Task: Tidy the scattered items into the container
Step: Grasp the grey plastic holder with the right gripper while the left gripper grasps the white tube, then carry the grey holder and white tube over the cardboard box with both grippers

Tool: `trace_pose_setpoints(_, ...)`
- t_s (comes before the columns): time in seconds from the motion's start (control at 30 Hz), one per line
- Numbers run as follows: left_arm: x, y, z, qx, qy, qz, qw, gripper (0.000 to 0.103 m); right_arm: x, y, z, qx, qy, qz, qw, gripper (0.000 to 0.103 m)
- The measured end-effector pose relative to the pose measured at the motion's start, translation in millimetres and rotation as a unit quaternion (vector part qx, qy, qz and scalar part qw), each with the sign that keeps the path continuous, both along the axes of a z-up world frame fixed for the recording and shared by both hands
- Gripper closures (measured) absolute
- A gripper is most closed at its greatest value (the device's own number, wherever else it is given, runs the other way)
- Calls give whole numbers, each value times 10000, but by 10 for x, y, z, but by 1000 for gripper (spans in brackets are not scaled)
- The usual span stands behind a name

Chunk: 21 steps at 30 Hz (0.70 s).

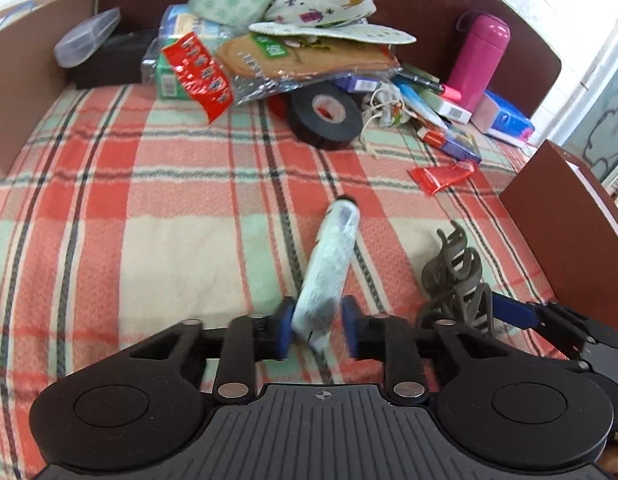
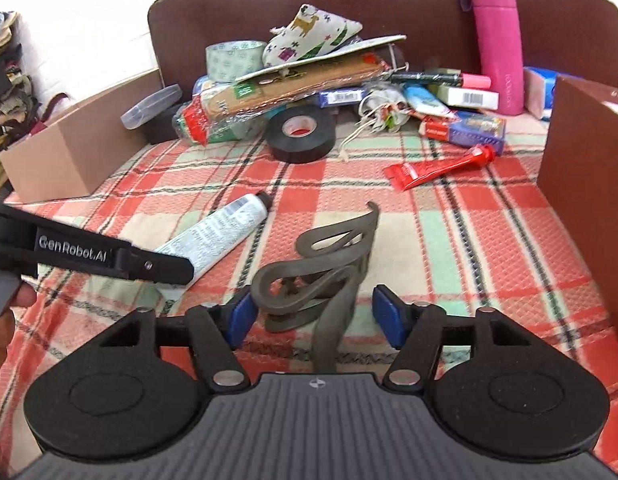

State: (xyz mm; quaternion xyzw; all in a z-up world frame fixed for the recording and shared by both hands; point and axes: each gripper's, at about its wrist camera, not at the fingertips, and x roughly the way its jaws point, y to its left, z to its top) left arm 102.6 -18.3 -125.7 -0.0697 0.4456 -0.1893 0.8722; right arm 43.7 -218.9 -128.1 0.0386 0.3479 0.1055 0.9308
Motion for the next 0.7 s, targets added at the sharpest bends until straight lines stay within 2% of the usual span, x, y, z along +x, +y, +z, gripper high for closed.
trace_pose_setpoints(0.17,148,-126,-17,119,-47,-121,9998,52,43,-26,-16,7,52,33,10000,33)
trace_pose_setpoints(0.33,199,-213,-33,283,-127,-249,9992,52,129,1,-59,-20,169,29,9999,36)
trace_pose_setpoints(0.4,183,-234,-34,380,-168,-287,9987,59,138,16,-63,-30,165,48,9998,38)
trace_pose_setpoints(0.43,173,-243,-34,433,-191,-306,9984,74,144,26,-64,-42,170,72,9998,42)
trace_pose_setpoints(0.53,137,-268,-31,562,-251,-353,9975,76,151,60,-62,-115,190,101,9997,45)
trace_pose_setpoints(0.7,33,-247,-21,533,-272,-379,9975,77,128,116,-30,-132,234,236,9994,47)
